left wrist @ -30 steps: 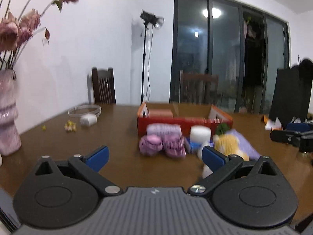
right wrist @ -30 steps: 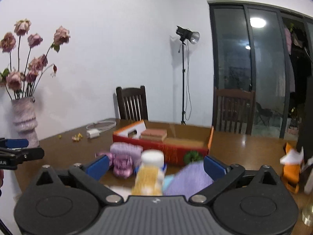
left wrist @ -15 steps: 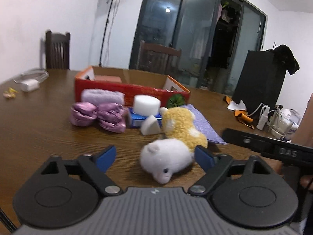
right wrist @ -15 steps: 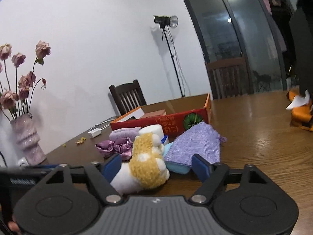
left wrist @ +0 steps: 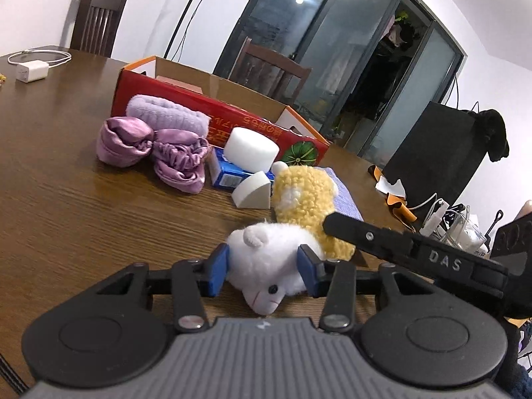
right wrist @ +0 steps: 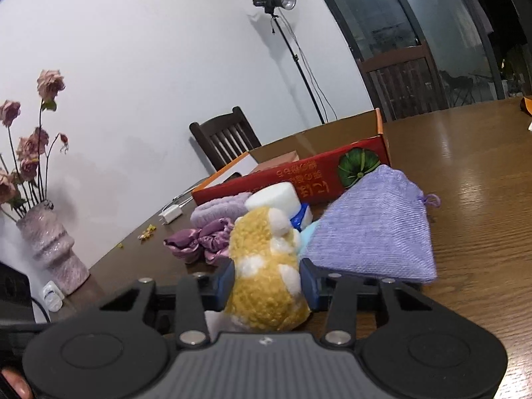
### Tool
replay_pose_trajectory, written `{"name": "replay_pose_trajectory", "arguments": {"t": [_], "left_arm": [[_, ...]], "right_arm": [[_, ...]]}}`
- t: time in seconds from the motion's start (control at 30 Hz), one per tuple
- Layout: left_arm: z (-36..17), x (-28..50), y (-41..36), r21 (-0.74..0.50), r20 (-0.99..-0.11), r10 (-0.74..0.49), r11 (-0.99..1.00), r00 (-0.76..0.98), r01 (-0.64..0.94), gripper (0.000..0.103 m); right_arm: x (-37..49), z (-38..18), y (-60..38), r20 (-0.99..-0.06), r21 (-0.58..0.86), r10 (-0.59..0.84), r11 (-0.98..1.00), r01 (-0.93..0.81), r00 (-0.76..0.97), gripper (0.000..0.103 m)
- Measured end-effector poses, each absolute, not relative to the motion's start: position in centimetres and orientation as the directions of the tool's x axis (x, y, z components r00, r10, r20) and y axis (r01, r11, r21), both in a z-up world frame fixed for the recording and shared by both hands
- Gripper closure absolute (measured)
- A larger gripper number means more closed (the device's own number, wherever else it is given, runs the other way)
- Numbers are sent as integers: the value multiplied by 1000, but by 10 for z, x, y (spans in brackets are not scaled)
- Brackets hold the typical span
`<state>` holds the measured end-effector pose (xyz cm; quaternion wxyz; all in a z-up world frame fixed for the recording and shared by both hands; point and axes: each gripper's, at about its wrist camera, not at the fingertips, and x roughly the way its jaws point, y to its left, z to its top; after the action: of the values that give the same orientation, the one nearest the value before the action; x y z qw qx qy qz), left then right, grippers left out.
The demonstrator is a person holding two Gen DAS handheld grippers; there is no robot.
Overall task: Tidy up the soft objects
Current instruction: 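Close both grippers on the white-and-yellow alpaca plush and lift it, then carry the alpaca plush into the box and release it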
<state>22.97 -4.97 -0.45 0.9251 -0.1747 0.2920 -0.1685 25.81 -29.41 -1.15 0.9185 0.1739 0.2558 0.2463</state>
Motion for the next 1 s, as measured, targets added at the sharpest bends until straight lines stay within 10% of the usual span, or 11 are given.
{"name": "replay_pose_trajectory", "arguments": {"t": [0.33, 0.57, 1.0], "left_arm": [[17, 174, -33, -399, -501, -438, 882, 746, 250, 58], [13, 160, -23, -416, -509, -428, 882, 747, 222, 35], [-2, 181, -29, -470, -531, -512, 841, 675, 268, 48]], "right_arm": [[191, 0, -289, -467, 524, 598, 780, -342, 651, 61], [163, 4, -288, -451, 490, 538, 816, -306, 713, 54], [191, -6, -275, -468, 485, 553, 813, -322, 690, 48]]}}
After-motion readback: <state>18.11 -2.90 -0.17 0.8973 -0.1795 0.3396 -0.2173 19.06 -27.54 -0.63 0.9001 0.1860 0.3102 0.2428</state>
